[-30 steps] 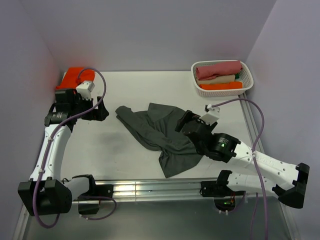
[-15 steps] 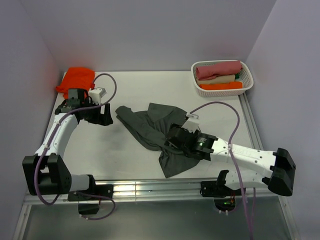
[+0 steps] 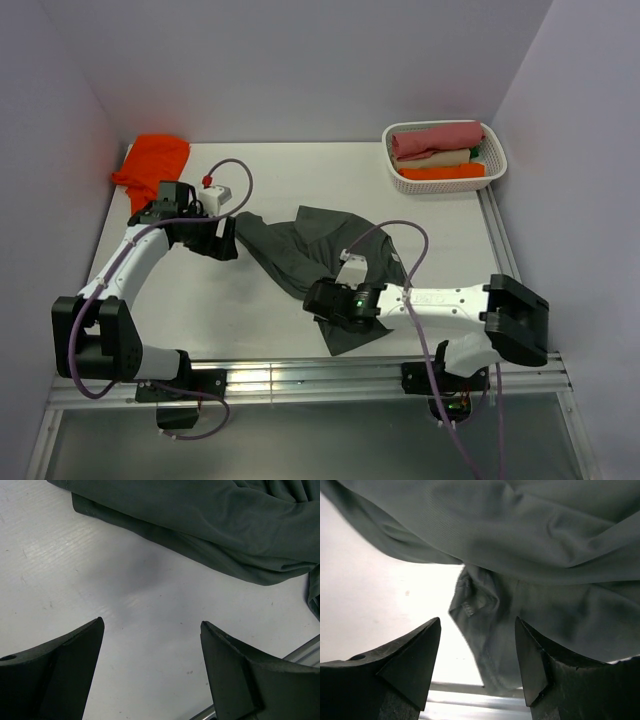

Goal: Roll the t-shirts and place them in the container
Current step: Flatten the tshirt

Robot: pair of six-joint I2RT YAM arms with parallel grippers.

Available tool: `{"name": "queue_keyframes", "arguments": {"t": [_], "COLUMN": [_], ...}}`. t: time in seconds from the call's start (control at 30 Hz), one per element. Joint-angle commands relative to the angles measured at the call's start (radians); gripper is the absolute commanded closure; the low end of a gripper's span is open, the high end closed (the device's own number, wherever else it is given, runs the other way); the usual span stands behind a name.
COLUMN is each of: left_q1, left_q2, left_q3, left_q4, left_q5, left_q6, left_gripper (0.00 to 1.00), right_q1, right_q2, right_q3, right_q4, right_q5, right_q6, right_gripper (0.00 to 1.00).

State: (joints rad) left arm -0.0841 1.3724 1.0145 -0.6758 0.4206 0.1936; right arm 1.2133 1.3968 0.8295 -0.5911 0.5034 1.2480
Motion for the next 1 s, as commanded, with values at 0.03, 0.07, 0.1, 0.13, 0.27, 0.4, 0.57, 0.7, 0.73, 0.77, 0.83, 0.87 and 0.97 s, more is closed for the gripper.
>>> {"name": "queue_keyframes", "arguments": {"t": [0.03,0.07,0.1,0.13,0.27,0.4,0.57,0.7,0.73,0.77,0.83,0.87,0.97], "left_q1": [-0.011,-0.013,-0.013,-0.013,-0.014,-0.016,-0.017,-0.035,-0.049,-0.057,-0.077,-0.082,-0.092], "left_q2": [-0.007,-0.007,-0.009,-0.009,-0.004,0.005,0.03,0.05,0.06,0.068,0.086,0.094,0.14], "left_q3": [-0.011,-0.013,-0.016,-0.016,-0.019,-0.019,-0.017,-0.02,-0.021,-0.021,-0.028,-0.03,-0.037], "left_q4": [0.025,0.027,0.025,0.025,0.027,0.028,0.033,0.045,0.048,0.061,0.093,0.093,0.149], "left_q5": [-0.008,-0.012,-0.017,-0.017,-0.019,-0.026,-0.026,-0.029,-0.032,-0.036,-0.042,-0.045,-0.06], "left_q6": [0.003,0.003,0.004,0.004,0.006,0.01,0.013,0.018,0.02,0.023,0.021,0.021,0.015], "left_gripper": [0.16,0.16,0.16,0.16,0.16,0.16,0.17,0.2,0.2,0.21,0.24,0.24,0.28], "right_q1": [0.008,0.008,0.008,0.006,0.006,0.005,-0.023,-0.046,-0.05,-0.063,-0.087,-0.099,-0.138], "right_q2": [0.086,0.1,0.126,0.14,0.208,0.208,0.029,-0.119,-0.14,-0.178,-0.22,-0.231,-0.265], "right_q3": [0.031,0.031,0.034,0.043,0.071,0.079,0.034,0.083,0.112,0.124,0.163,0.175,0.212], "right_q4": [0.042,0.059,0.065,0.068,0.079,0.018,-0.044,-0.136,-0.148,-0.16,-0.174,-0.179,-0.202], "right_q5": [-0.012,-0.017,-0.022,-0.023,-0.032,-0.006,0.041,0.116,0.125,0.132,0.15,0.155,0.167], "right_q6": [0.033,0.028,0.028,0.027,0.018,0.051,0.061,0.031,0.004,-0.011,-0.054,-0.07,-0.111], "right_gripper": [0.33,0.33,0.34,0.33,0.37,0.56,0.9,1.0,1.0,1.0,1.0,1.0,1.0]}}
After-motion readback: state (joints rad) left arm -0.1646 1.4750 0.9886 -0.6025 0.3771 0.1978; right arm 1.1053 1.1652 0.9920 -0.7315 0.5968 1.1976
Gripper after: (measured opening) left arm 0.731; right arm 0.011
